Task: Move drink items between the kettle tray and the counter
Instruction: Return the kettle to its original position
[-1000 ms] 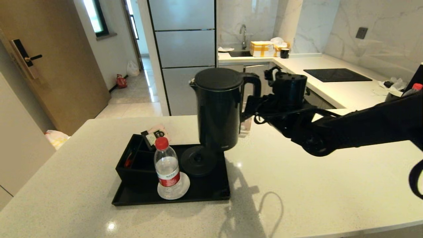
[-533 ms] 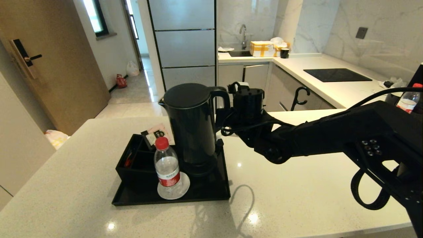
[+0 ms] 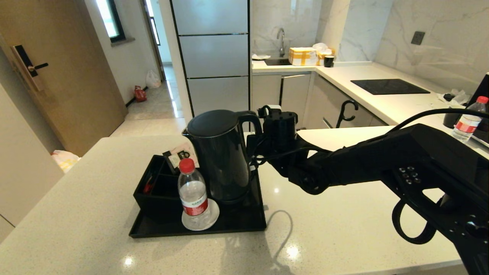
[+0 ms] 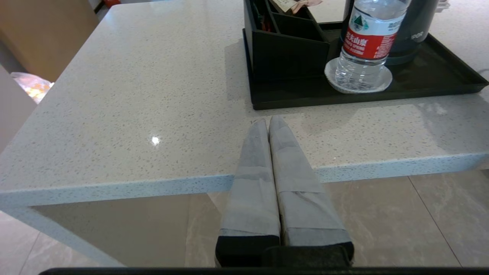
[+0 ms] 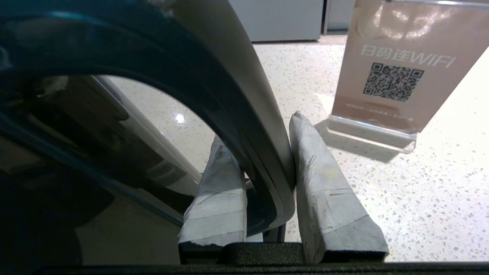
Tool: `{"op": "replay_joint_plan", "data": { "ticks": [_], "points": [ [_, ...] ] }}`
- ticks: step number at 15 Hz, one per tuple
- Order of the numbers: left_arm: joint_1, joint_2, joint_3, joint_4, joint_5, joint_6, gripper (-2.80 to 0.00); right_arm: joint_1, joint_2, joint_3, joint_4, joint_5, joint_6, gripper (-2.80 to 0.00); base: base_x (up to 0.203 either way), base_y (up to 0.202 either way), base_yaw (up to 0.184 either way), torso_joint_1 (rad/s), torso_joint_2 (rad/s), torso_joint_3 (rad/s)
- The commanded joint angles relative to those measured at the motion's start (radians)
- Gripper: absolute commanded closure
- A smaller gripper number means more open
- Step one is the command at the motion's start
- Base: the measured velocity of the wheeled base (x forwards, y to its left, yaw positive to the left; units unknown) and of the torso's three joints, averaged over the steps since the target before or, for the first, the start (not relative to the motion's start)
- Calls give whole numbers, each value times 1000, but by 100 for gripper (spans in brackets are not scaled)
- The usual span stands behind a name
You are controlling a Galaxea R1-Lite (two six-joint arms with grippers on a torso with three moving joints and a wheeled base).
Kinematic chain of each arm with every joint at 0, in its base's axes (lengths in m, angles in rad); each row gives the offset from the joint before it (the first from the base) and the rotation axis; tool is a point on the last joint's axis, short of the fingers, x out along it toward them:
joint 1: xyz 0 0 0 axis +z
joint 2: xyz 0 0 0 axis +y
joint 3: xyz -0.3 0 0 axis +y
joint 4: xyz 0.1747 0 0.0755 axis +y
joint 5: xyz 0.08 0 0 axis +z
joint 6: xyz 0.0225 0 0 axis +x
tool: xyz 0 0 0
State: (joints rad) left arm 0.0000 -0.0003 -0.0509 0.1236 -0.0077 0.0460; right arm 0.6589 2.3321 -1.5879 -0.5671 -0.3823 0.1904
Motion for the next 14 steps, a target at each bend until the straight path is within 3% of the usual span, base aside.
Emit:
{"op": "replay_joint_plan", "data": {
  "ticks": [1,13,14],
  "points": [
    [1,0,0,1,0,0,0,-1,1,2,2,-3,1,0,0,0,0,0,0,0],
    [2,0,0,1,0,0,0,-5,39,-14,6,-9,12,0,0,0,0,0,0,0],
    [0,0,-1,1,0,0,0,-8,38,-12,4,-24,14,-280,0,0,0,0,0,0]
  ]
}}
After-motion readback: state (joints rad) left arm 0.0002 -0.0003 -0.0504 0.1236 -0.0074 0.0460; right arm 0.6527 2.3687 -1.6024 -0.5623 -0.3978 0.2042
